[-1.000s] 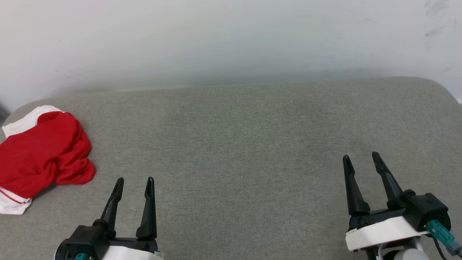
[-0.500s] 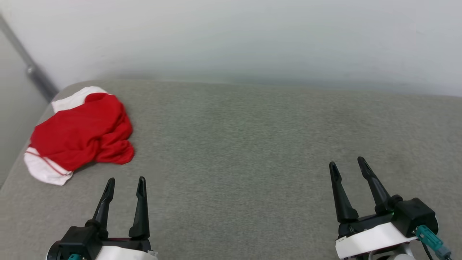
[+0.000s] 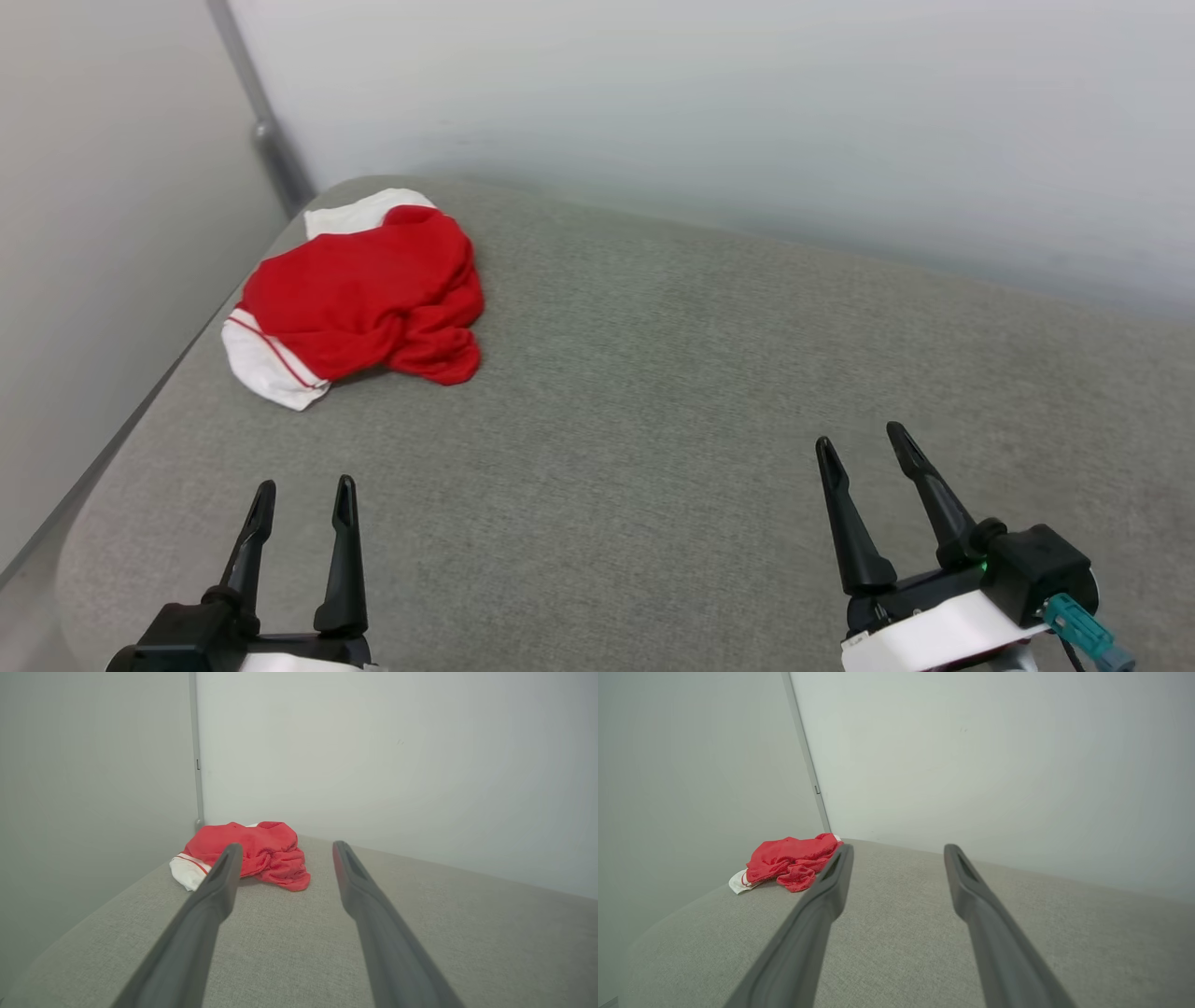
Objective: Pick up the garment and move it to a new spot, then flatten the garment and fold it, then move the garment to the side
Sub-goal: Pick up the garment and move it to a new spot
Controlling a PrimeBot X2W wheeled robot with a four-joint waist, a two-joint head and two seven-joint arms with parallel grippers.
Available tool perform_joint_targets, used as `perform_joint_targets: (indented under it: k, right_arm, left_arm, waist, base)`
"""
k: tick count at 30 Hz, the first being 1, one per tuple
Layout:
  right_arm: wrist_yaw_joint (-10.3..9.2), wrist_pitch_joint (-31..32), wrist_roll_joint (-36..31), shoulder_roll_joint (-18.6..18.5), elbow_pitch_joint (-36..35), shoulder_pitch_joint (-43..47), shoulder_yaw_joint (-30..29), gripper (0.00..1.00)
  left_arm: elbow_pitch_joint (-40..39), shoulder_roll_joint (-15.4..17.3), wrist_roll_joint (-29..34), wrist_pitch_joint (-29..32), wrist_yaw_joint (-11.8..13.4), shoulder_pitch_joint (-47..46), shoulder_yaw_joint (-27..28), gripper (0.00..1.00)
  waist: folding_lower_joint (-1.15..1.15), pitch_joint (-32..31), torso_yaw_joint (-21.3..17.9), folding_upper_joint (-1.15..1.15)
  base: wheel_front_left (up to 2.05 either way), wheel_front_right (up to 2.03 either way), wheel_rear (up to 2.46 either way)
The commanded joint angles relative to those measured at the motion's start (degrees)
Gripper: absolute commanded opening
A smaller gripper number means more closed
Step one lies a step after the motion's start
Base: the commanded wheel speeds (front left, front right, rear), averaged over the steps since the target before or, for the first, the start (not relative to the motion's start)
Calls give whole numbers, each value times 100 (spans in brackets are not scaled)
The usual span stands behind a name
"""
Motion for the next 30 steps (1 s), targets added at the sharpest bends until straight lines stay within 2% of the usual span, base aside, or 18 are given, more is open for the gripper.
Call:
perform_joint_targets:
  k: [1, 7, 21, 30]
  right_arm:
    - [-2, -12, 11, 5, 2, 80, 22, 100]
    - [-2, -12, 39, 5, 9, 92, 81, 100]
    - [-2, -12, 63, 5, -2, 110, 130, 100]
    - [-2, -12, -212, 4, -108, -166, 84, 100]
  left_arm:
    - [-16, -6, 24, -16, 0, 86, 21, 100]
    - [-36, -6, 7, -16, -16, 113, 21, 100]
    - [-64, -6, 51, -16, -84, 119, 64, 100]
    - [100, -7, -298, -16, -90, -260, 171, 100]
  waist:
    - [0, -35, 157, 0]
    - [0, -59, 345, 0]
    - [0, -55, 406, 0]
    - [0, 489, 252, 0]
  base:
    - [0, 0, 0]
    - [0, 0, 0]
    - [0, 0, 0]
    - [0, 0, 0]
